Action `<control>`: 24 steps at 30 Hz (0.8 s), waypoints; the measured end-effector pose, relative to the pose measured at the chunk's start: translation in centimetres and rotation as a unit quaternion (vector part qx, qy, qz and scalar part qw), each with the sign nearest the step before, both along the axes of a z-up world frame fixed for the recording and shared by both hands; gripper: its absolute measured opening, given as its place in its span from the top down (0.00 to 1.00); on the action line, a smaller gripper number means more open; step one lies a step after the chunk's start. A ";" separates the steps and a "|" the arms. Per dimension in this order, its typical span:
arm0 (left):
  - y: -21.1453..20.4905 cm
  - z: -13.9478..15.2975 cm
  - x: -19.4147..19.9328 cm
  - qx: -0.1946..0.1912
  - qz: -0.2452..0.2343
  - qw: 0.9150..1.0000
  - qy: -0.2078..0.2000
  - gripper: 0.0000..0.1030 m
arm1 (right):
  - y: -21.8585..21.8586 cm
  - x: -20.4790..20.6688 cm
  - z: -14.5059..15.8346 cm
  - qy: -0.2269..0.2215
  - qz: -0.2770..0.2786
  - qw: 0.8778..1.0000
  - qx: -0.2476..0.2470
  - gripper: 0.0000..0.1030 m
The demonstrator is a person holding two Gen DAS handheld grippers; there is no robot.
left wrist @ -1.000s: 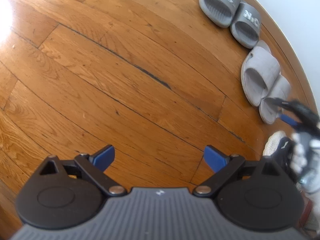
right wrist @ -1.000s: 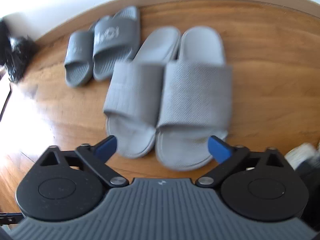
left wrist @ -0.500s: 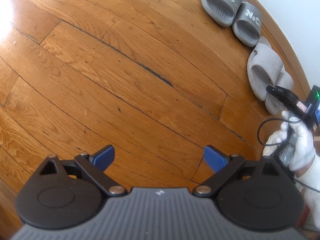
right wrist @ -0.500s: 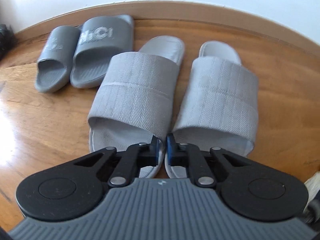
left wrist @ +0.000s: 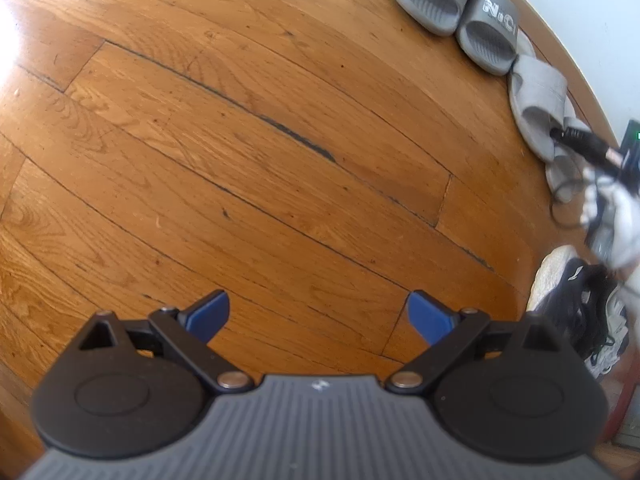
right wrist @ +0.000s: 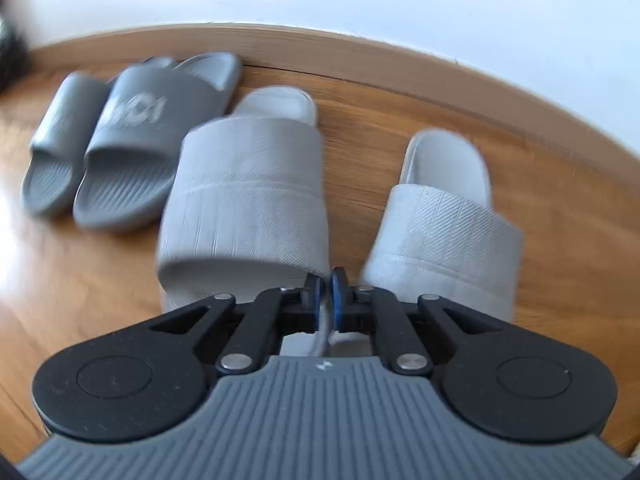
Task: Organize scattered shoes
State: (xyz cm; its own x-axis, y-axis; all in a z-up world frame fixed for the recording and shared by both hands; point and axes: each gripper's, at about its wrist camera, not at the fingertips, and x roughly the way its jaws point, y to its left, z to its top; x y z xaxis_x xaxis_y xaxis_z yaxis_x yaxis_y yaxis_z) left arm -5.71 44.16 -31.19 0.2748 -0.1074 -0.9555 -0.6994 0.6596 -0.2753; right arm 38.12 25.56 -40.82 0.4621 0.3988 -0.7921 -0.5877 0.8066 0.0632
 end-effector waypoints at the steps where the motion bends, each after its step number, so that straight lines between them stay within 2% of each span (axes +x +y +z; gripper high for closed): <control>1: 0.0 -0.2 0.0 -0.002 0.001 1.000 0.004 0.06 | 0.2 0.7 -0.1 0.009 -0.012 1.000 0.008 0.95; 5: -0.3 -0.4 0.1 -0.002 -0.005 1.000 0.007 0.06 | 1.2 2.2 -0.4 0.038 -0.032 0.999 0.022 0.94; 9: -0.4 -0.3 0.0 -0.002 -0.007 1.000 0.007 0.06 | 2.4 2.3 -0.4 0.034 -0.021 0.999 0.024 0.92; 11: -0.5 -0.4 0.0 -0.004 -0.009 1.000 0.008 0.06 | 3.6 2.9 -0.4 0.027 -0.034 0.999 0.021 0.92; 16: -0.3 -0.2 -0.3 -0.002 -0.010 1.000 0.004 0.06 | 5.5 5.5 -0.2 0.064 -0.077 0.995 -0.001 0.88; 17: 0.0 -0.1 -0.4 -0.001 -0.005 1.000 0.001 0.06 | 5.4 5.4 0.0 0.069 -0.065 0.995 -0.005 0.80; 19: 0.3 0.1 -0.6 -0.001 0.004 1.000 -0.005 0.06 | 3.6 3.7 1.9 0.063 -0.023 0.998 0.008 0.45; 20: 0.4 0.1 -0.7 -0.001 0.007 1.000 -0.007 0.06 | 2.1 2.8 3.0 0.054 -0.005 0.998 0.015 0.34; 21: 0.5 0.1 -0.8 0.000 0.010 1.000 -0.007 0.06 | 0.3 2.0 4.0 0.043 0.007 0.999 0.021 0.12; 22: 0.5 0.1 -0.8 0.001 0.011 1.000 -0.005 0.06 | -1.4 1.3 5.0 0.033 0.019 0.999 0.026 0.00; 24: 0.5 -0.1 -0.7 0.000 0.011 1.000 -0.001 0.06 | -4.2 1.1 5.7 0.035 0.026 0.999 0.032 0.00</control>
State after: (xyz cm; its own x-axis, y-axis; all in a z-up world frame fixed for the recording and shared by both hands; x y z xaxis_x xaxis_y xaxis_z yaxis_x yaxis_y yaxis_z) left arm -6.42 44.65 -31.25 0.2799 -0.1017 -0.9546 -0.7133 0.6435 -0.2776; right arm 39.21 21.32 -35.14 0.3834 0.4716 -0.7941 -0.6214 0.7678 0.1560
